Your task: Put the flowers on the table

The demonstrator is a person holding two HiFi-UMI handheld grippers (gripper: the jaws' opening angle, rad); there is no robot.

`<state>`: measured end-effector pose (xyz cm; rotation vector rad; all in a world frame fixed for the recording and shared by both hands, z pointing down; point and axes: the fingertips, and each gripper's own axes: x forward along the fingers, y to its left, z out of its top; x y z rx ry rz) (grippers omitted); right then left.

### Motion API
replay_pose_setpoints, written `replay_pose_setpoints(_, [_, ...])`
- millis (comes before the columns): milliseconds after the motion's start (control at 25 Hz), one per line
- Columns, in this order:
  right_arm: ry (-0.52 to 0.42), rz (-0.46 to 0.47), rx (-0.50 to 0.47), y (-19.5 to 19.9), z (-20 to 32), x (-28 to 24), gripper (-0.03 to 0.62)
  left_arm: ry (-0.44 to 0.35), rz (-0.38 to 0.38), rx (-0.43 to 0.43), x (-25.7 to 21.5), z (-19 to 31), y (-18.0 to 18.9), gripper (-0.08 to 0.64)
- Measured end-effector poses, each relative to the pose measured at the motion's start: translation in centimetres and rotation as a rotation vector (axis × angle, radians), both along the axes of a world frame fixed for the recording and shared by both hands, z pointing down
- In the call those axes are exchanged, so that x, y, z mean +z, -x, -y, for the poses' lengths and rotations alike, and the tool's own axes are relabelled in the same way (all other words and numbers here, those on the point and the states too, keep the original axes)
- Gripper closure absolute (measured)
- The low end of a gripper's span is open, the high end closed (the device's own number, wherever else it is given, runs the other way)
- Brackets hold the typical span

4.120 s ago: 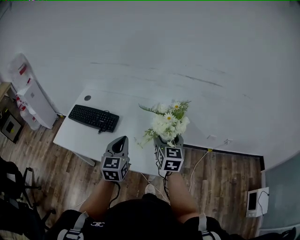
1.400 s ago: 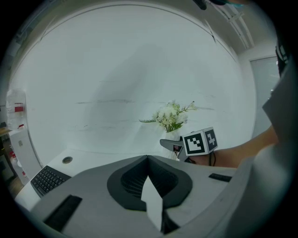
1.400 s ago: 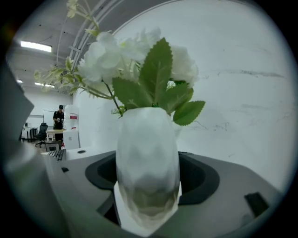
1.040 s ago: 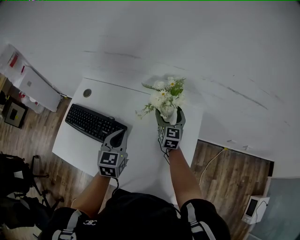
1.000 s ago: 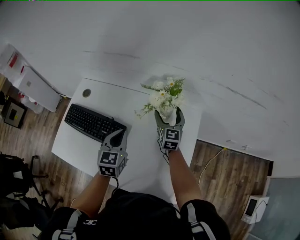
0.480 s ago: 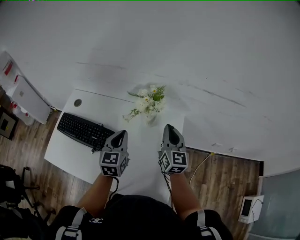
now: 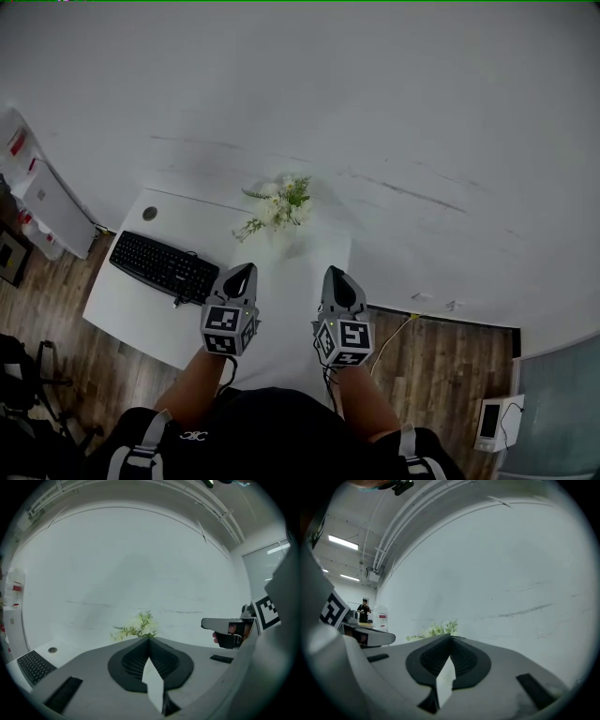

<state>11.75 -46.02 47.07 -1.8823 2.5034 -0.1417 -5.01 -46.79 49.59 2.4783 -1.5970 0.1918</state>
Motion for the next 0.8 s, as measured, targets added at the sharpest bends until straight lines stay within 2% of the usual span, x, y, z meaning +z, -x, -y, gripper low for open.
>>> replay_pose_setpoints(440, [-0.004, 0.014, 0.006, 0.2, -0.5, 0.4, 0.589, -0.023, 0.030, 0.003, -1.0, -1.1, -0.3, 0.560])
replay_pose_setpoints(800, [0.007, 0.023, 0.000, 0.1, -0.8, 0.8, 0.589, -0.018, 0.022, -0.011, -1.2, -1.5, -0.3, 0.560])
